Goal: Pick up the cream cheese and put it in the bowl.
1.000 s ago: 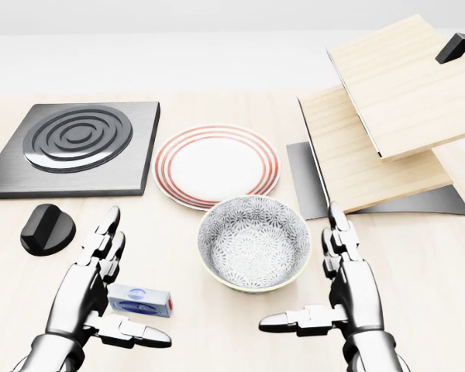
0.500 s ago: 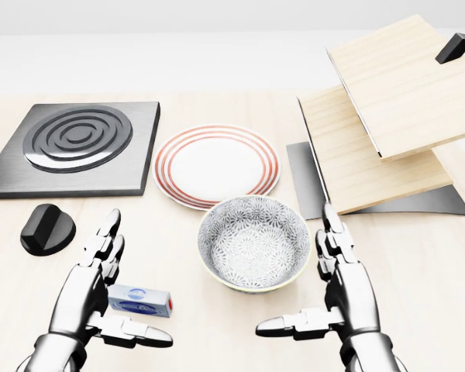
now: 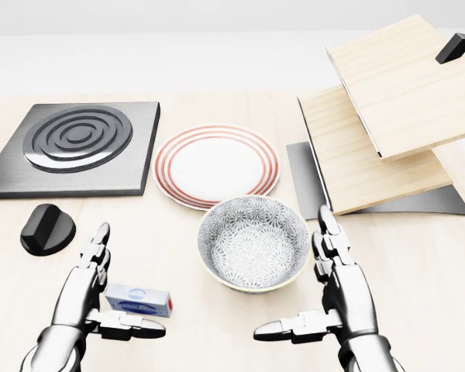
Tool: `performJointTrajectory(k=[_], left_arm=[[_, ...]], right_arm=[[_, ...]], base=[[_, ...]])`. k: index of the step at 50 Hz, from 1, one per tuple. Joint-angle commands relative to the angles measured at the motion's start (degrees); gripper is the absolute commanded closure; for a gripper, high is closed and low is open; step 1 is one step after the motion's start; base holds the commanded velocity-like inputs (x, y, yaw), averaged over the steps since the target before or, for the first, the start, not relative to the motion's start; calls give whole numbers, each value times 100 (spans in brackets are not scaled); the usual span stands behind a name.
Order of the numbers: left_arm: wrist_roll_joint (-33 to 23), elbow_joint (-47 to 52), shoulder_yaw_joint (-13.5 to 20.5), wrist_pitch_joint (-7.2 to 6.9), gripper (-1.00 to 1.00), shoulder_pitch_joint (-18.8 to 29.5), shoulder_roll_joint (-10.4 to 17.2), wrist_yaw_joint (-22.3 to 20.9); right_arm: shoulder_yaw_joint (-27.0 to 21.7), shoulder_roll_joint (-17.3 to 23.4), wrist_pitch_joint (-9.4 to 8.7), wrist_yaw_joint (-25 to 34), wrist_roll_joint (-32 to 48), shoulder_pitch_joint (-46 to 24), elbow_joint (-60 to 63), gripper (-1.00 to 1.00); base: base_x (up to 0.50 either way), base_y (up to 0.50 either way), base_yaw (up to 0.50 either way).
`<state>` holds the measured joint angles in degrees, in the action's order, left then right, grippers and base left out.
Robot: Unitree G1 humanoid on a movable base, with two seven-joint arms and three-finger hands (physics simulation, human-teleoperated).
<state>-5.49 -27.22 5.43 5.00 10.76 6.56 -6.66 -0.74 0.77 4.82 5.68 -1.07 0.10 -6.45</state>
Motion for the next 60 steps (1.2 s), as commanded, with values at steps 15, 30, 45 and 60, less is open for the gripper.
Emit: performJointTrajectory(k=[15, 30, 45, 60], left_arm=[[-102, -649, -12, 0, -100, 214, 81, 212], [245, -577, 64, 0, 100, 241, 77, 124], [349, -546, 94, 0, 100, 290, 90, 117], [786, 1382, 325, 0, 100, 785, 336, -16]], right_arm=[[16, -9, 14, 66, -28, 13, -10, -100], [18, -15, -60, 110, -104, 17, 18, -100], [20, -15, -83, 169, -172, 13, -9, -100], [-69, 3, 18, 112, -237, -69, -98, -100]], base=[[0, 0, 0], [0, 0, 0], [0, 0, 0], [0, 0, 0]])
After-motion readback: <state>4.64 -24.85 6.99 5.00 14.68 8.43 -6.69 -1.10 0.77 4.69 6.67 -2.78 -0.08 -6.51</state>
